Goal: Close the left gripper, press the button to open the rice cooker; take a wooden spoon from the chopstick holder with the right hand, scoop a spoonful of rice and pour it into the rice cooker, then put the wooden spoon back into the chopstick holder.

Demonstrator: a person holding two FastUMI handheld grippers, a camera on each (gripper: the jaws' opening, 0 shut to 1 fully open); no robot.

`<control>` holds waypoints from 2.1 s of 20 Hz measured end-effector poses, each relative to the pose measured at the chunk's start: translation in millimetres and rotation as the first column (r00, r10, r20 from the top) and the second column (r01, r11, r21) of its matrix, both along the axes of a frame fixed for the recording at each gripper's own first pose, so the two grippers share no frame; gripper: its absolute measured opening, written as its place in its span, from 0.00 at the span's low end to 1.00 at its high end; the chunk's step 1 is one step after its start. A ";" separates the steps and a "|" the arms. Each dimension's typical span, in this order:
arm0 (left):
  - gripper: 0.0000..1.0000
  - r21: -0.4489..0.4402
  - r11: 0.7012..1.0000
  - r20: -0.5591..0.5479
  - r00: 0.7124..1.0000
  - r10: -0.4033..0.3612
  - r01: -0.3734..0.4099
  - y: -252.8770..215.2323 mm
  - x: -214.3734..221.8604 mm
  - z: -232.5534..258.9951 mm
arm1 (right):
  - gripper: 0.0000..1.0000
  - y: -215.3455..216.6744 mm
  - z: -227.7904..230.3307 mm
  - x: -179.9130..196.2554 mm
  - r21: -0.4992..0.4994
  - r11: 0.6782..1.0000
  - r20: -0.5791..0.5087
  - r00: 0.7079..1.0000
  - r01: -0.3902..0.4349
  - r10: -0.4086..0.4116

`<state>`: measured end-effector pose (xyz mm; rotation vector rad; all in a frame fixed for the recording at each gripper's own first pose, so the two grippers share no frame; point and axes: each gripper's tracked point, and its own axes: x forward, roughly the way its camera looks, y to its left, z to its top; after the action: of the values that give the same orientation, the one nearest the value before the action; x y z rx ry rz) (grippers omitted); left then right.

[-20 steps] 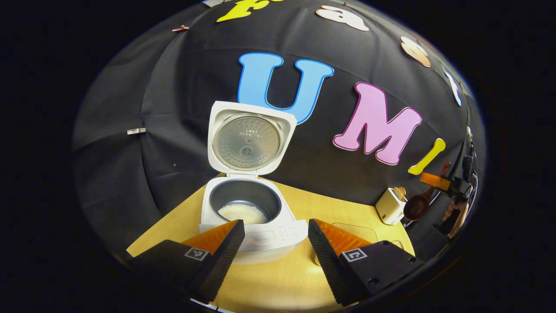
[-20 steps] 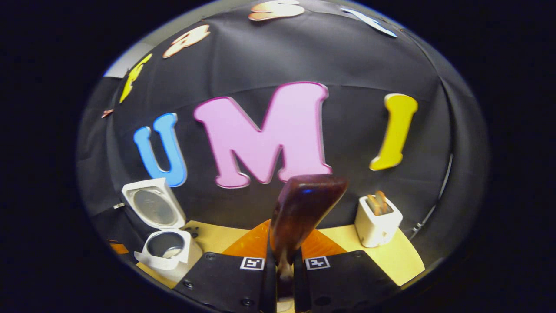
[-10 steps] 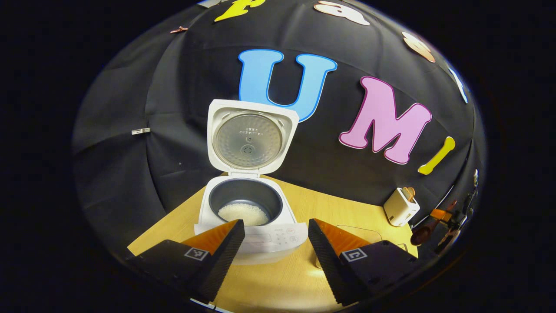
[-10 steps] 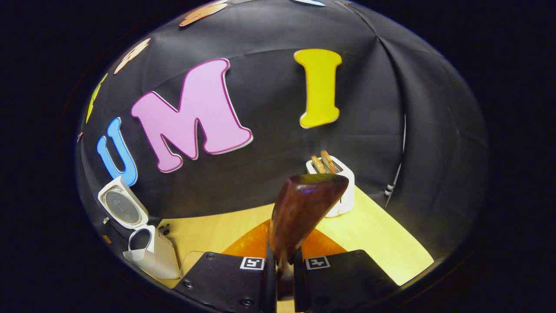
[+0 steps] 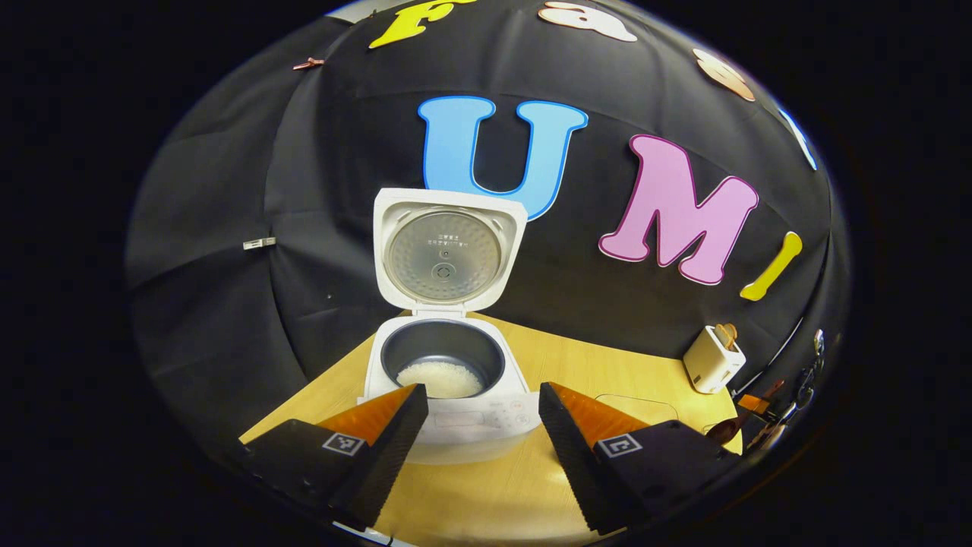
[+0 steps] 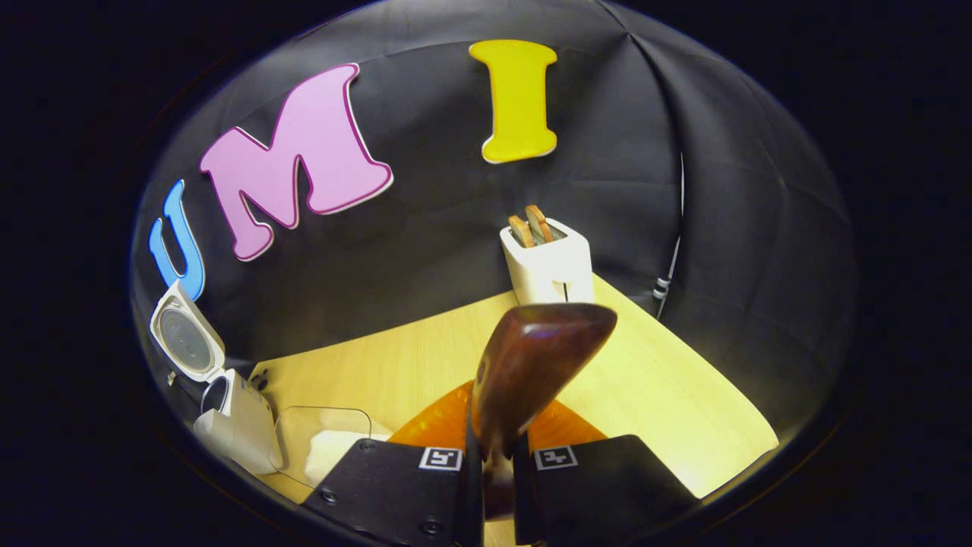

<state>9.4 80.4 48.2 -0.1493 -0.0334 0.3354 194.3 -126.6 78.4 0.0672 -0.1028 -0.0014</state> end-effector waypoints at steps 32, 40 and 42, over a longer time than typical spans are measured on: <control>0.95 0.094 0.993 0.139 0.988 0.064 -0.077 84.9 14.9 129.4 | 0.98 -24.8 -48.2 -61.0 0.048 0.990 -0.120 0.984 0.135 -0.128; 0.95 0.217 0.973 0.170 0.985 0.040 -0.077 121.2 68.7 214.5 | 0.99 -42.3 -75.5 -131.5 0.071 0.972 -0.150 0.966 0.223 -0.211; 0.95 0.213 0.975 0.203 0.979 0.025 -0.069 129.3 83.6 232.4 | 0.98 -52.2 -76.4 -145.3 0.023 0.968 -0.138 0.959 0.251 -0.246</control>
<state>93.1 209.7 280.6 0.0375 -0.2723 0.3606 49.0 -178.8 2.0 0.0939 0.0244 -0.2596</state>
